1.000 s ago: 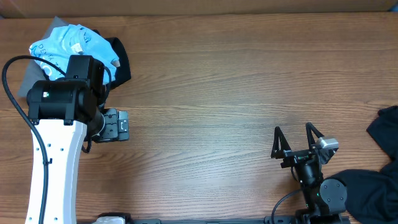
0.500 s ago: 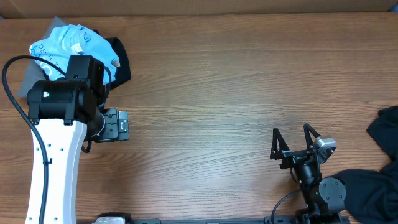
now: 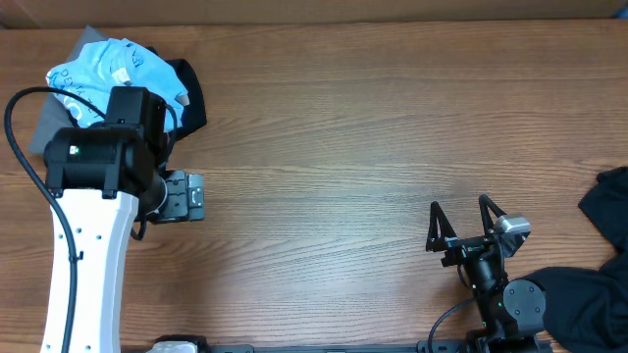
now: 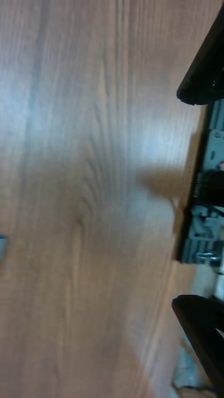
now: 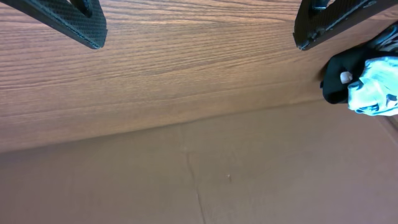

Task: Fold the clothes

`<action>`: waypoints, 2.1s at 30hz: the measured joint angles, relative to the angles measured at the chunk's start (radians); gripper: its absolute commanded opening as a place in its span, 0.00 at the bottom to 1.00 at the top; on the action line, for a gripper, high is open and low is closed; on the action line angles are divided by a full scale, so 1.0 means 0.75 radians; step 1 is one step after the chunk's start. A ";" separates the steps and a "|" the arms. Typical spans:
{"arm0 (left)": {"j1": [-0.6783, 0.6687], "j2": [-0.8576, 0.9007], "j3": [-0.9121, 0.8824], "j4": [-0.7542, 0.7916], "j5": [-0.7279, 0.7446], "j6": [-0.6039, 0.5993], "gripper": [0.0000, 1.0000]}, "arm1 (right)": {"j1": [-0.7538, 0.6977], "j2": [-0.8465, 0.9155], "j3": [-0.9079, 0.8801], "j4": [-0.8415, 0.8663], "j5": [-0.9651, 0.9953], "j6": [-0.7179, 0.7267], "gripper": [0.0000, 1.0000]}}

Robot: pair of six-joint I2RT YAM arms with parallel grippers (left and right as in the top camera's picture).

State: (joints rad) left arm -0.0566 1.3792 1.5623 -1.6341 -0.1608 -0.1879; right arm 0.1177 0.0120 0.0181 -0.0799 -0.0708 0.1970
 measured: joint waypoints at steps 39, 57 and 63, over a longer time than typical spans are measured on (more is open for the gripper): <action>0.073 -1.817 -1.952 2.007 0.282 0.052 1.00 | -0.001 -0.002 0.000 -0.002 -0.001 0.001 1.00; 0.073 -1.819 -2.069 2.087 0.350 0.050 1.00 | 0.000 -0.002 0.000 -0.002 -0.001 0.001 1.00; 0.073 -1.819 -2.070 2.088 0.350 0.050 1.00 | 0.000 -0.001 0.000 -0.003 0.000 0.001 1.00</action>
State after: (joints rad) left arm -0.0017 0.0151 0.0101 -0.0677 0.1020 -0.1501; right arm 0.1177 0.0113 0.0181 -0.0822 -0.0708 0.1974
